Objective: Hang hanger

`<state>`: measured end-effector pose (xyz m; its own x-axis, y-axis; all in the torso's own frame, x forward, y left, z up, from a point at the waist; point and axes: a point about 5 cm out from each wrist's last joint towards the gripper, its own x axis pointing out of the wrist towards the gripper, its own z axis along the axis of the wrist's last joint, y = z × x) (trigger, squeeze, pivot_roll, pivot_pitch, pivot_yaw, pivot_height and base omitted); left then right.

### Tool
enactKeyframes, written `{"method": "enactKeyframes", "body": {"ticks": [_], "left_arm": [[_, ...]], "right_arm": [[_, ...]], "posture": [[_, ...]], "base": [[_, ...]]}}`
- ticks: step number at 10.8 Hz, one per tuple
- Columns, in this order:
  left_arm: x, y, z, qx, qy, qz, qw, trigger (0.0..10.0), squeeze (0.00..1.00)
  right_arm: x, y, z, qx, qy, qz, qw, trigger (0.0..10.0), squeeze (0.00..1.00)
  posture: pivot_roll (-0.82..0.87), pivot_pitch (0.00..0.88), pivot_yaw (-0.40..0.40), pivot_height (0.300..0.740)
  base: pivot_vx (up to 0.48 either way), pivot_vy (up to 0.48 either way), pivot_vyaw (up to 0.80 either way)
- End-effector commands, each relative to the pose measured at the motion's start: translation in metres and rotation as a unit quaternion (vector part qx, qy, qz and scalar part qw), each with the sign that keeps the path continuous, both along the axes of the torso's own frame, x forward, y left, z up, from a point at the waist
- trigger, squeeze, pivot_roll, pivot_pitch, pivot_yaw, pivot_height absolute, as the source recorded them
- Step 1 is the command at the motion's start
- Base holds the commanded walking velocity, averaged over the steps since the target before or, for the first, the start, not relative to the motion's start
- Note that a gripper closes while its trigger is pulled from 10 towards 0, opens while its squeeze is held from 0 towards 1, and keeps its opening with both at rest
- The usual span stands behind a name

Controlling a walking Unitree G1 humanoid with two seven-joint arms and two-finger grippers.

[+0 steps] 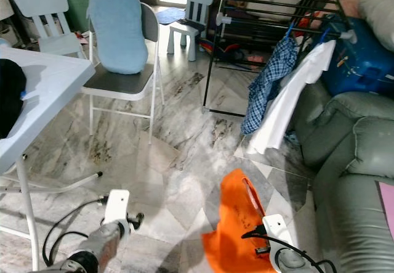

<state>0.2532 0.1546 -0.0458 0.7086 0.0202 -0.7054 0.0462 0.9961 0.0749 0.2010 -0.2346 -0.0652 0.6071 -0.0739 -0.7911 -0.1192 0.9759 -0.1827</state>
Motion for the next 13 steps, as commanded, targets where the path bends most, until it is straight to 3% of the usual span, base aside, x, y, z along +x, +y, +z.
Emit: {"method": "enactKeyframes", "body": {"ticks": [1, 2, 3, 4, 5, 6, 7, 8, 10, 13], "left_arm": [[0.008, 0.004, 0.007, 0.009, -0.022, -0.014, 1.0, 10.0, 0.0], [0.01, 0.013, 0.01, 0.018, -0.05, 0.002, 0.999, 10.0, 0.0], [0.006, 0.025, 0.018, 0.007, -0.131, 0.026, 0.991, 10.0, 0.0], [-0.005, 0.046, 0.022, 0.024, -0.18, 0.022, 0.983, 10.0, 0.0], [-0.015, 0.054, 0.029, 0.025, -0.227, 0.007, 0.974, 10.0, 0.0], [-0.025, 0.053, 0.044, 0.028, -0.293, -0.018, 0.955, 10.0, 0.0], [-0.033, 0.052, 0.05, 0.025, -0.321, -0.02, 0.947, 10.0, 0.0], [-0.039, 0.053, 0.049, 0.025, -0.33, -0.014, 0.943, 10.0, 0.0], [-0.047, 0.051, 0.03, 0.005, -0.289, -0.003, 0.957, 10.0, 0.0], [-0.02, 0.045, 0.04, -0.009, -0.312, -0.002, 0.95, 10.0, 0.0]], "right_arm": [[0.008, 0.004, 0.004, 0.013, -0.024, -0.01, 1.0, 10.0, 0.0], [0.011, 0.015, 0.004, 0.037, -0.054, -0.027, 0.998, 10.0, 0.0], [0.014, 0.022, 0.006, 0.04, -0.076, -0.02, 0.996, 10.0, 0.0], [0.028, 0.025, 0.017, 0.056, -0.135, -0.037, 0.989, 10.0, 0.0], [0.065, 0.021, 0.056, 0.081, -0.254, -0.047, 0.963, 10.0, 0.0], [0.065, 0.013, 0.071, 0.102, -0.303, -0.065, 0.945, 10.0, 0.0], [0.058, 0.009, 0.076, 0.11, -0.325, -0.075, 0.936, 10.0, 0.0], [0.049, 0.012, 0.081, 0.095, -0.342, -0.048, 0.934, 10.0, 0.0], [0.039, 0.013, 0.075, 0.104, -0.33, -0.064, 0.936, 10.0, 0.0], [0.028, 0.013, 0.065, 0.12, -0.292, -0.074, 0.946, 10.0, 0.0]], "posture": [[-0.09, 0.0, -0.073, 0.74], [-0.06, 0.0, -0.028, 0.74], [-0.09, 0.0, -0.001, 0.74], [-0.12, 0.0, 0.039, 0.74], [-0.13, 0.0, 0.061, 0.74], [-0.13, 0.0, 0.069, 0.74], [-0.13, 0.0, 0.069, 0.74], [-0.12, 0.0, 0.079, 0.74], [-0.15, 0.0, 0.088, 0.74], [-0.18, 0.0, 0.108, 0.74]], "base": [[0.0, 0.0, 0.0], [0.0, 0.0, 0.0], [0.0, 0.0, 0.0], [0.0, 0.0, 0.0], [0.0, 0.0, 0.0], [0.0, 0.0, 0.0], [0.0, 0.0, 0.0], [0.0, 0.0, 0.0], [0.0, 0.0, 0.0], [0.0, 0.0, 0.0]]}}
